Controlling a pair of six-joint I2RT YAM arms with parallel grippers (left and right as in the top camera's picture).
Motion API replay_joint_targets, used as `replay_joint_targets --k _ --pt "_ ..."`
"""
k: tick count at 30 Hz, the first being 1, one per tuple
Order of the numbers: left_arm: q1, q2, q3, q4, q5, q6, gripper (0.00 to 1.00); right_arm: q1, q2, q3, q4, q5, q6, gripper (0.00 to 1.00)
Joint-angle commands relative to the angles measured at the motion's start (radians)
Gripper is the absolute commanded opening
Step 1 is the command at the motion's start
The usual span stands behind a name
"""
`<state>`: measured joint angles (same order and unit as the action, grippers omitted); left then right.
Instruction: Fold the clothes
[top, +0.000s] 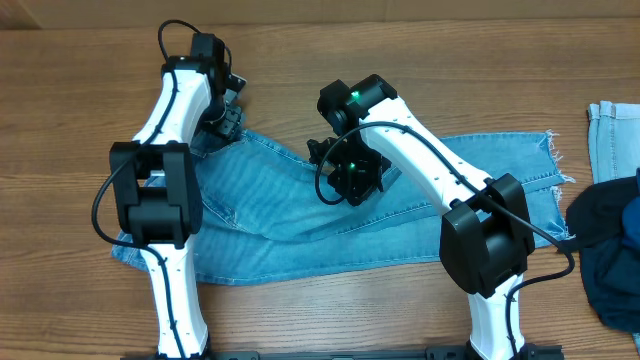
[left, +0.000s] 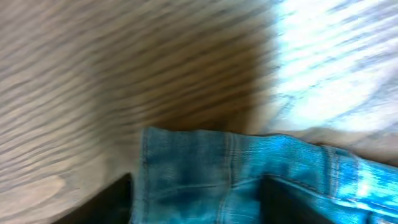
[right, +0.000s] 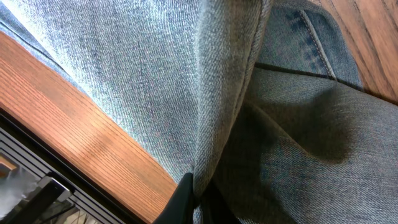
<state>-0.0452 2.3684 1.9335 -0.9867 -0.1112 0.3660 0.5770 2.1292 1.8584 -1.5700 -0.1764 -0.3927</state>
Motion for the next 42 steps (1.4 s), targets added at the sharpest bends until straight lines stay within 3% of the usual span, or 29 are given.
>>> replay_joint_targets --k 1,4,6,12,17,22,25,30,34,40,42 --pt "-0.010 0.064 -0.016 -0.018 0.059 -0.008 0.44 0.005 -0.026 -0.002 0.002 -0.007 0.005 0.04" --pt "-0.010 0.062 -0.006 -0.038 0.072 -0.015 0.11 0.005 -0.026 -0.002 0.002 -0.007 0.005 0.04" --pt "-0.008 0.050 0.033 -0.077 0.092 -0.053 0.04 0.005 -0.026 -0.002 0.002 -0.007 0.005 0.04" --pt "-0.006 -0.077 0.335 -0.449 0.101 -0.222 0.04 0.005 -0.026 -0.002 0.017 -0.006 0.005 0.04" --pt "-0.005 -0.196 0.352 -0.689 0.101 -0.322 0.04 0.005 -0.026 -0.002 0.045 0.018 0.004 0.08" --pt "-0.006 -0.251 0.331 -0.703 0.138 -0.348 0.04 0.003 -0.026 -0.002 0.076 0.034 0.006 0.04" --pt "-0.006 -0.299 0.245 -0.703 0.171 -0.352 0.04 0.003 -0.029 0.002 0.056 0.034 0.024 0.04" --pt "-0.008 -0.497 -0.100 -0.703 0.154 -0.360 0.04 -0.016 -0.101 0.002 0.031 0.034 0.068 0.04" --pt "-0.008 -0.657 -0.234 -0.703 0.152 -0.438 0.04 -0.039 -0.201 0.002 -0.001 0.013 0.136 0.04" --pt "-0.008 -0.843 -0.512 -0.703 0.124 -0.532 0.04 -0.040 -0.209 -0.007 -0.123 -0.087 0.140 0.04" --pt "-0.008 -0.846 -0.596 -0.702 0.195 -0.530 0.04 -0.040 -0.209 -0.007 -0.124 -0.087 0.140 0.04"
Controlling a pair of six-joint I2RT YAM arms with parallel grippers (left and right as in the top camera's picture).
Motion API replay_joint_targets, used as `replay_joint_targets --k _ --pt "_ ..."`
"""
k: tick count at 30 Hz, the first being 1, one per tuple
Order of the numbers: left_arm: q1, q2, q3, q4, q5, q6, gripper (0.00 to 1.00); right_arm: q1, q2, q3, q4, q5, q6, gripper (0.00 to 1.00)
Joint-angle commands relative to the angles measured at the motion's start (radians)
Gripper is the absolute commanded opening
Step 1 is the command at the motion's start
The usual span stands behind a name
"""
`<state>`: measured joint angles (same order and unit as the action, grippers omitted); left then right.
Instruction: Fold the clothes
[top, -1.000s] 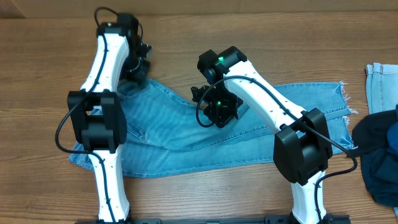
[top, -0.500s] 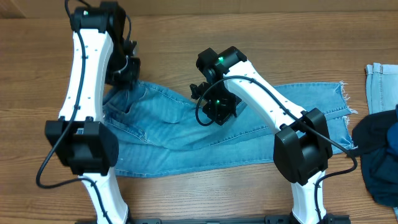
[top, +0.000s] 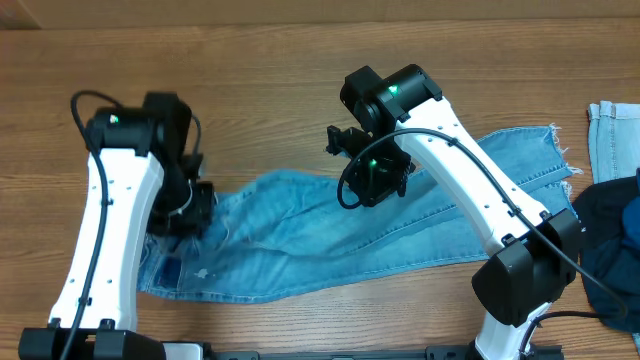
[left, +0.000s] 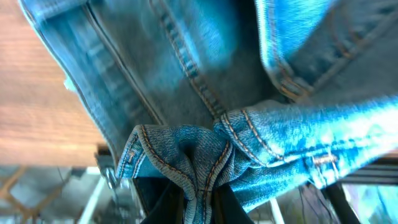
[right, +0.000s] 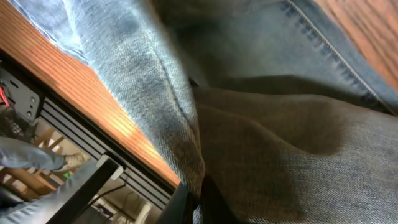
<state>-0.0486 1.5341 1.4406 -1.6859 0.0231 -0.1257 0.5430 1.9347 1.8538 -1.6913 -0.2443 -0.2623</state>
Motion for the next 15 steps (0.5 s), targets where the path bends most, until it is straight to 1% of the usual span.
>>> replay_joint_targets --k 1,4,8,10,13,15 --pt "-0.005 -0.012 -0.134 0.004 0.089 -0.035 0.04 -0.006 -0.014 -0.002 -0.002 -0.019 0.010 0.04" --pt "-0.004 -0.011 -0.188 0.022 0.088 -0.068 0.05 -0.006 -0.014 -0.002 0.018 -0.019 0.009 0.04" --pt "-0.004 -0.010 -0.225 0.021 -0.043 -0.256 0.04 -0.006 -0.014 -0.002 0.041 -0.007 0.009 0.04" --pt "-0.004 -0.004 -0.227 0.018 -0.085 -0.323 0.04 -0.006 -0.014 -0.002 0.075 0.056 0.024 0.14" --pt "-0.004 -0.001 -0.227 0.026 -0.086 -0.331 0.04 -0.028 -0.014 -0.001 0.266 0.266 0.214 0.14" --pt "-0.004 -0.001 -0.228 0.085 -0.109 -0.343 0.04 -0.089 -0.016 0.024 0.354 0.315 0.343 0.16"
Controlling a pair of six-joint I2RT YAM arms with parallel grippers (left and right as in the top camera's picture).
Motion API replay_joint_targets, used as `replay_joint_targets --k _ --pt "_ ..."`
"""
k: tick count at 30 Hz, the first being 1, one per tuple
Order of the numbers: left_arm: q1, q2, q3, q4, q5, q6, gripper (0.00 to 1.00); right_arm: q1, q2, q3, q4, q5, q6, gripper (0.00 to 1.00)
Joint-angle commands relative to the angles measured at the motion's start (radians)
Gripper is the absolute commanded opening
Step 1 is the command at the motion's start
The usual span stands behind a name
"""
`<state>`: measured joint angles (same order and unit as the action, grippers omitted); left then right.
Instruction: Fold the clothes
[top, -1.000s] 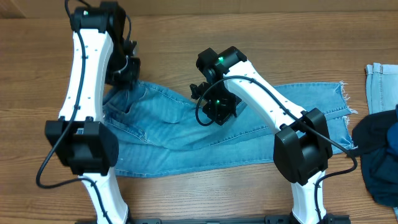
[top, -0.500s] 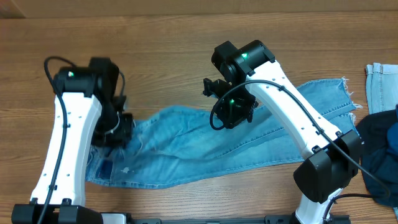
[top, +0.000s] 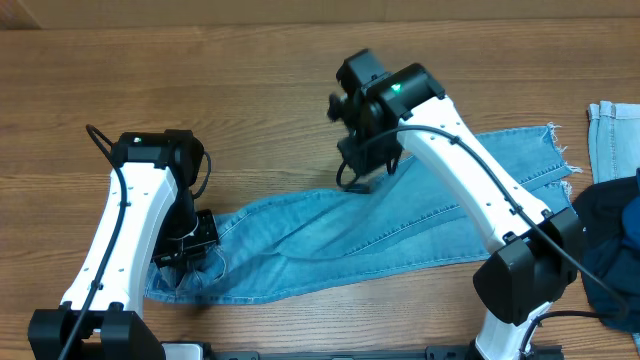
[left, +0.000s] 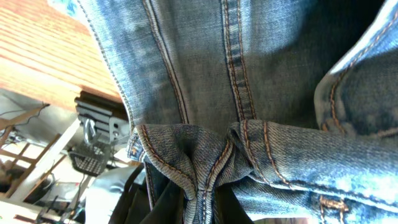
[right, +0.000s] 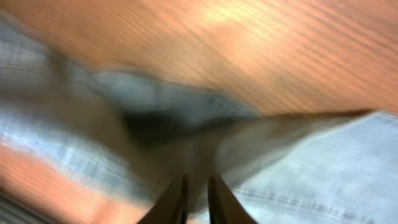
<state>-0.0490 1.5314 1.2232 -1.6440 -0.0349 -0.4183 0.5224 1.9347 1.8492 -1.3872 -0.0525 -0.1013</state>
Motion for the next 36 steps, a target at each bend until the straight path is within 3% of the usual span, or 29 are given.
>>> replay_joint_targets --k 1,4,7,12,15,20,26,31,36 --pt "-0.004 0.002 -0.011 0.074 -0.066 -0.066 0.04 -0.108 -0.020 0.047 0.055 0.122 0.246 0.16" --pt "-0.004 0.002 -0.011 0.140 -0.233 -0.134 0.04 -0.240 -0.044 0.061 0.047 0.077 0.345 0.16" --pt "-0.004 0.002 -0.011 0.208 -0.243 -0.151 0.04 -0.380 -0.043 0.053 -0.027 -0.079 0.337 0.23" --pt "-0.004 0.002 -0.011 0.252 -0.242 -0.142 0.04 -0.452 -0.043 -0.096 -0.163 -0.151 0.307 0.09" --pt "-0.004 0.002 -0.011 0.254 -0.241 -0.139 0.04 -0.439 -0.043 -0.268 -0.084 -0.175 0.307 0.04" --pt "-0.004 0.002 -0.011 0.262 -0.241 -0.127 0.04 -0.439 -0.043 -0.499 0.063 -0.222 0.306 0.04" --pt "-0.004 0.002 -0.011 0.289 -0.235 -0.123 0.04 -0.449 -0.044 -0.512 0.180 -0.217 0.260 0.04" --pt "-0.002 0.002 -0.010 0.570 -0.227 -0.064 0.04 -0.556 -0.044 -0.359 0.317 -0.173 0.259 0.04" --pt "-0.002 0.002 -0.010 0.777 -0.282 -0.068 0.04 -0.642 0.025 -0.356 0.341 -0.089 0.257 0.04"
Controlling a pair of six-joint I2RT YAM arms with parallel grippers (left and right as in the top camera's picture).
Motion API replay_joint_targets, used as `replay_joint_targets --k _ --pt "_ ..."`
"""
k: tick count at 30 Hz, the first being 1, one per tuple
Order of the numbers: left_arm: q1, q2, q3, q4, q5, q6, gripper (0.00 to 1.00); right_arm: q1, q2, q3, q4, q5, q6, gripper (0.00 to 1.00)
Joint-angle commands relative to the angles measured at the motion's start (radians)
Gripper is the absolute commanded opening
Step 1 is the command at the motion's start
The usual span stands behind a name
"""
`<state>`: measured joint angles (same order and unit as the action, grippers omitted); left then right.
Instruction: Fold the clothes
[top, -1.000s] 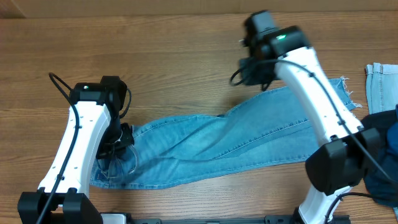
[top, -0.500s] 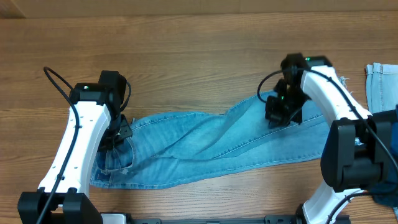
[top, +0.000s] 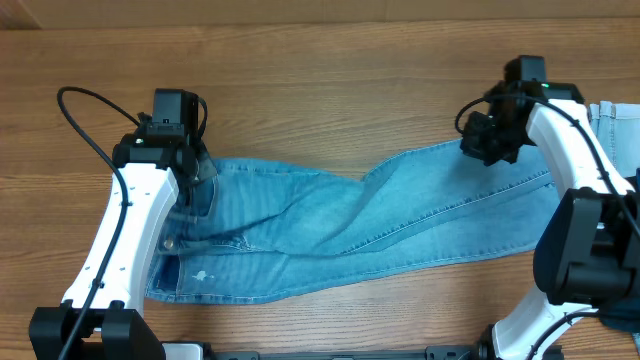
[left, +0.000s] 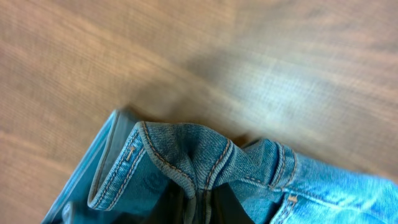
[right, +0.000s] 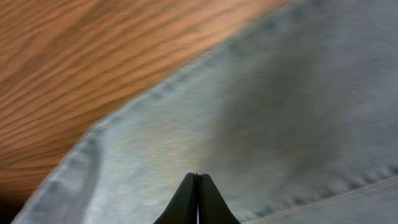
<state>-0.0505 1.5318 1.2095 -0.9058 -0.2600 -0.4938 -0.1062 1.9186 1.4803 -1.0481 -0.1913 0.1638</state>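
Observation:
A pair of blue jeans (top: 340, 225) lies lengthwise across the wooden table, with the waist at the left and the frayed hem at the right. My left gripper (top: 188, 172) is at the waist's back corner. In the left wrist view it (left: 200, 202) is shut on the bunched waistband (left: 186, 152). My right gripper (top: 487, 140) hovers over the back edge of the leg near the hem. In the right wrist view it (right: 198, 198) is shut with nothing between its fingers, and pale denim (right: 249, 124) lies below.
A folded piece of light denim (top: 615, 115) lies at the right edge of the table, just behind the right arm. The jeans' front edge runs close to the table's front edge (top: 300, 345).
My left gripper, still holding the waistband, has moved from the front left toward the back, and the waist now lies spread. My right gripper has moved from mid-jeans to the hem end.
At first the jeans lay crumpled, my left gripper at the back left on the waistband and my right shut on a fold in the middle. Then the left had brought the waist forward. The right then no longer held the fold. The jeans now lie stretched out.

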Motion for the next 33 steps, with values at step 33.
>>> replay_joint_targets --k 33 --pt "0.225 0.501 0.006 0.950 -0.016 0.055 0.06 -0.120 0.474 0.014 0.842 0.093 0.159 0.12"
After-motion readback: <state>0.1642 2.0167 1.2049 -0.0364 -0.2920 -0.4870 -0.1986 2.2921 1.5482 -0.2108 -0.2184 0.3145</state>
